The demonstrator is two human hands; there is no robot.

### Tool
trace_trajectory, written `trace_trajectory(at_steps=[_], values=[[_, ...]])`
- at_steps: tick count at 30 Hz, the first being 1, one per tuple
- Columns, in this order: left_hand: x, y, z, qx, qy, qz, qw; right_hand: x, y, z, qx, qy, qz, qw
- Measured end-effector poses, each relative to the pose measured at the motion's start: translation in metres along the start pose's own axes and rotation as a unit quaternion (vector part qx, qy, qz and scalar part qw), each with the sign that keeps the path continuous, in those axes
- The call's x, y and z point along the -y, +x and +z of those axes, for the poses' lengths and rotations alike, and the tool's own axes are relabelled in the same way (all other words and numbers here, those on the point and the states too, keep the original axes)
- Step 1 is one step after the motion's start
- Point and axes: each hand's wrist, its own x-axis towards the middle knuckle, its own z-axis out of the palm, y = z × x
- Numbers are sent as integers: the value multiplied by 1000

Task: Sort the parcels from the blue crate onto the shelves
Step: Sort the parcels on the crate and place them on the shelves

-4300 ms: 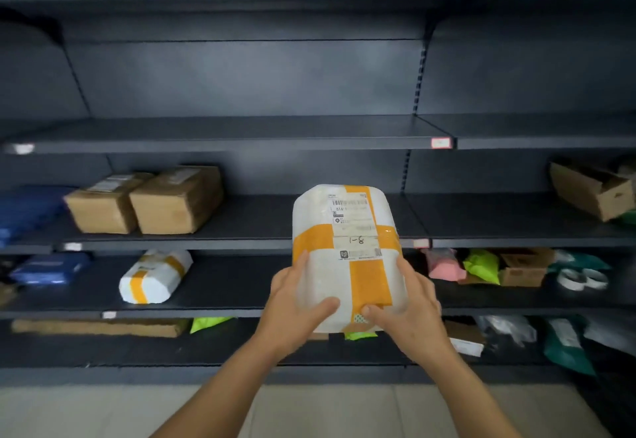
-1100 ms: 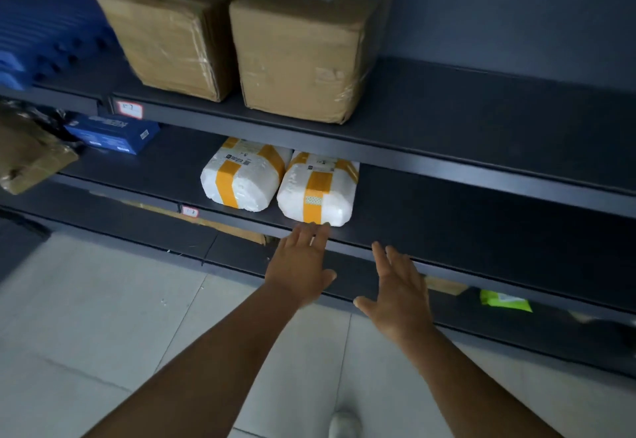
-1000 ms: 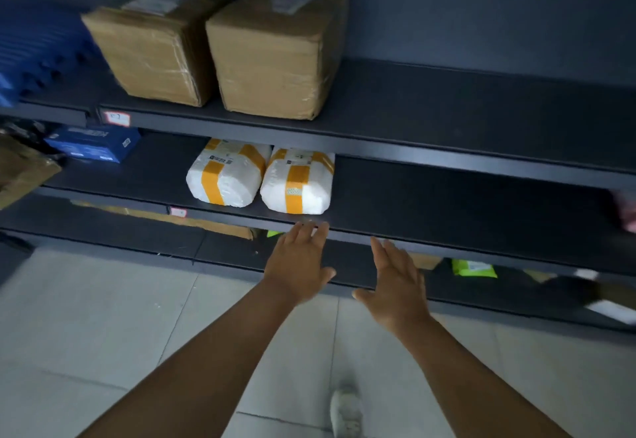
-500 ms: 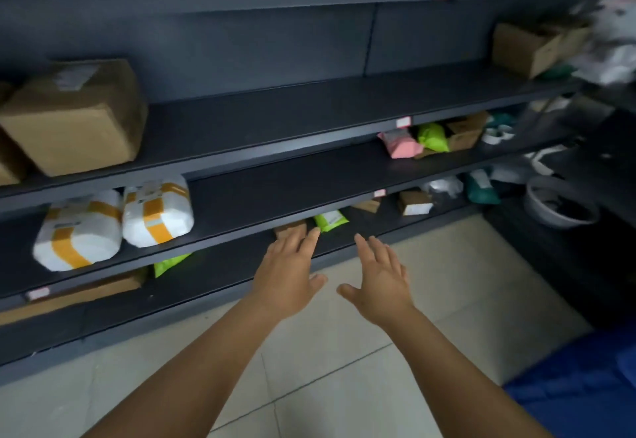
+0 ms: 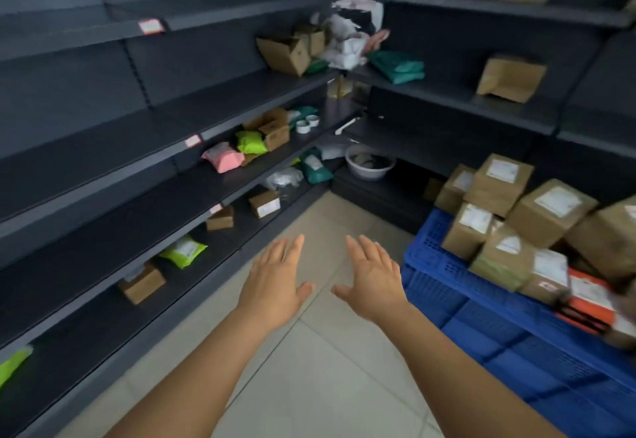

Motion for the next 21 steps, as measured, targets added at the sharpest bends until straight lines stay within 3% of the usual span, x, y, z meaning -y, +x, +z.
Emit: trace_trajectory(at_steps=[10, 21], values=[[-173, 51, 57, 44, 25, 117, 992, -177, -39, -61, -38, 6, 119, 992], [-275, 123, 105, 88, 44, 230, 968, -277, -37, -99, -94, 37, 232, 968]])
